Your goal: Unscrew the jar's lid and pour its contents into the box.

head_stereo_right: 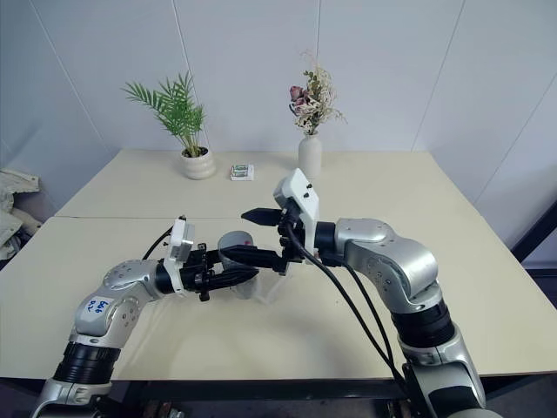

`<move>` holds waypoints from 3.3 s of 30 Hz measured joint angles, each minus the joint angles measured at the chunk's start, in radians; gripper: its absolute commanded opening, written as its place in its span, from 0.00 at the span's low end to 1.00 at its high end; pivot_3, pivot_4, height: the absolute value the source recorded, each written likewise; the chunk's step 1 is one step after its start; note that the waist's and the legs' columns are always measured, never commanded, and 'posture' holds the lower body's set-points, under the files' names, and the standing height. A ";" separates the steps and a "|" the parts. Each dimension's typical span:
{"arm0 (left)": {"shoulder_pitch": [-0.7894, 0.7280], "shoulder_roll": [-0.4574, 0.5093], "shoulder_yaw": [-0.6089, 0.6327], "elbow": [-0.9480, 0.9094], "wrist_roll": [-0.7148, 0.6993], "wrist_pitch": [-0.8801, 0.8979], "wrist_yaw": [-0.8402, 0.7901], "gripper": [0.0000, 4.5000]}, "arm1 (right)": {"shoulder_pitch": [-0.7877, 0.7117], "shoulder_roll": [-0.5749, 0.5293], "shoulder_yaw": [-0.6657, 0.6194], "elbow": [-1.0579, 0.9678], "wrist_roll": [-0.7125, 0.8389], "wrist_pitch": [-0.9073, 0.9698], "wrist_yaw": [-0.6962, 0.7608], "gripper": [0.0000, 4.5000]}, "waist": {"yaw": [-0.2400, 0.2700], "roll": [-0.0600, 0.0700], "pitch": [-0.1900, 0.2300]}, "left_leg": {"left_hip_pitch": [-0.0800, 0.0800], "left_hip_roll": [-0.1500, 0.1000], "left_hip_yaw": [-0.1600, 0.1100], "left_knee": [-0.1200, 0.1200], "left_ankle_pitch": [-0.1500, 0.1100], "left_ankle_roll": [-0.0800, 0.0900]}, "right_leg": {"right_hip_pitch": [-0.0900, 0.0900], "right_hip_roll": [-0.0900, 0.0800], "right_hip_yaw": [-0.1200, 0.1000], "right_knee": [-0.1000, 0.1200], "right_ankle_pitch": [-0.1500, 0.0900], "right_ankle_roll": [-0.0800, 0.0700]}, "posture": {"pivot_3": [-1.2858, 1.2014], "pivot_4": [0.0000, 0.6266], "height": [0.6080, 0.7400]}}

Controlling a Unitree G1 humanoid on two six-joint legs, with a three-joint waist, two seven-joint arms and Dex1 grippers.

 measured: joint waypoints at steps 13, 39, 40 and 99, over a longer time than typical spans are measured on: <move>-0.005 -0.005 -0.010 0.005 0.000 0.001 -0.008 0.45 | -0.006 0.029 0.051 0.049 -0.075 -0.017 -0.005 0.99 | -0.001 0.000 0.000 | 0.000 0.000 0.000 0.000 0.000 0.000 | 0.000 0.000 0.000 0.000 0.000 0.000 | 0.52 0.24 1.00; -0.007 -0.002 -0.007 0.014 0.001 0.005 -0.009 0.45 | 0.065 -0.167 -0.093 0.138 -0.074 -0.066 0.065 0.99 | -0.003 0.000 0.000 | 0.000 0.000 0.000 -0.001 0.000 0.000 | 0.000 0.001 0.000 0.000 0.000 0.000 | 0.52 0.24 1.00; -0.007 -0.002 -0.007 0.014 0.001 0.005 -0.009 0.45 | 0.073 -0.169 -0.095 0.139 -0.074 -0.066 0.066 0.99 | -0.002 0.000 0.000 | 0.000 0.000 0.000 -0.001 0.000 0.000 | 0.000 0.000 0.000 0.000 0.000 0.000 | 0.52 0.24 1.00; -0.007 0.007 0.001 0.027 0.002 0.022 0.010 0.45 | 0.020 -0.112 -0.024 0.089 -0.040 -0.049 0.066 0.99 | 0.001 0.000 0.000 | 0.000 0.000 0.000 0.000 0.000 0.000 | 0.000 0.000 0.000 0.000 0.000 0.000 | 0.52 0.24 1.00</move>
